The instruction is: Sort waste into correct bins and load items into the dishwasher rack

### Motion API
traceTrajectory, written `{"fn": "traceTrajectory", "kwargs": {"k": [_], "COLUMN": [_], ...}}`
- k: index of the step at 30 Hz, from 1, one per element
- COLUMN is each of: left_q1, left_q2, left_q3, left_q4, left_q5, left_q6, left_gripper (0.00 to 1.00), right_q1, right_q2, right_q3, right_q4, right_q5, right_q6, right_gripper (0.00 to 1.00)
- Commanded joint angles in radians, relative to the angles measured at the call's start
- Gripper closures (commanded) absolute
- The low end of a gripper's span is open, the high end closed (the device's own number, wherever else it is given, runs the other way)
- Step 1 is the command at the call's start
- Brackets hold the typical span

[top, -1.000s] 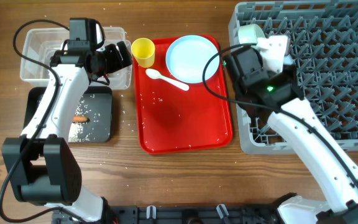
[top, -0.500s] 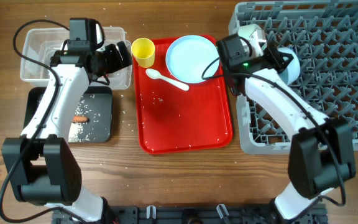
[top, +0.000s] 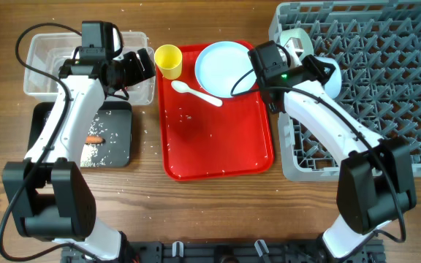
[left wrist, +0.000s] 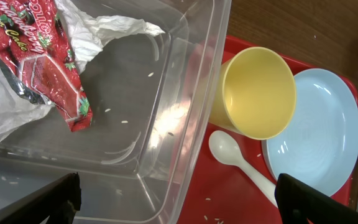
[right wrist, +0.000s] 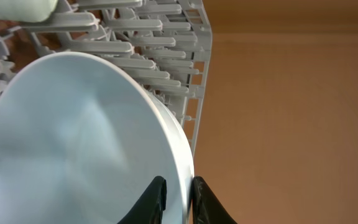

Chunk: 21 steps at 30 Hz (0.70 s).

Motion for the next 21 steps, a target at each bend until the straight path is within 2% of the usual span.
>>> {"fn": "traceTrajectory", "kwargs": {"k": [1, 4, 5, 7, 8, 11, 13, 17, 20, 21], "left_q1": [0.006, 0.006, 0.006, 0.006, 0.006, 0.006, 0.006, 0.006, 0.006, 0.006], "left_q2": [0.008, 0.008, 0.008, 0.008, 0.008, 0.008, 0.008, 0.008, 0.008, 0.008], "left_q3": [0.013, 0.013, 0.013, 0.013, 0.013, 0.013, 0.013, 0.013, 0.013, 0.013], "left_q4": [0.001, 0.001, 0.001, 0.001, 0.001, 0.001, 0.001, 0.001, 0.001, 0.001], "left_q5": [-0.006, -0.006, -0.006, -0.006, -0.006, -0.006, -0.006, -0.006, -0.006, -0.006], "left_q6": [-0.002, -0.002, -0.002, -0.002, -0.002, -0.002, -0.002, -0.002, -0.002, -0.002], "left_gripper": [0.0, 0.0, 0.0, 0.0, 0.0, 0.0, 0.0, 0.0, 0.0, 0.0], "right_q1": [0.028, 0.064, 0.074, 0.084, 0.089, 0.095, 0.1, 0.111, 0.118, 0.118], "right_q2": [0.015, 0.015, 0.015, 0.014, 0.014, -0.002, -0.039, -0.139, -0.222, -0.242], "right_q3": [-0.01, -0.01, -0.01, -0.01, -0.01, -0.01, -0.01, -0.01, -0.01, -0.01], "right_q4": [-0.01, 0.009, 0.011, 0.024, 0.031, 0.081, 0.142, 0.235, 0.271, 0.249], "right_q5": [-0.132, -0.132, -0.132, -0.132, -0.132, -0.135, -0.206, -0.495, -0.944, -1.101], "right_q6": [-0.067, -0.108, -0.108, -0.108, -0.108, -0.106, -0.107, -0.045, 0.078, 0.18], "right_gripper": [0.83, 0.76, 0.69, 0.33, 0.0, 0.0, 0.0, 0.0, 0.0, 0.0]}}
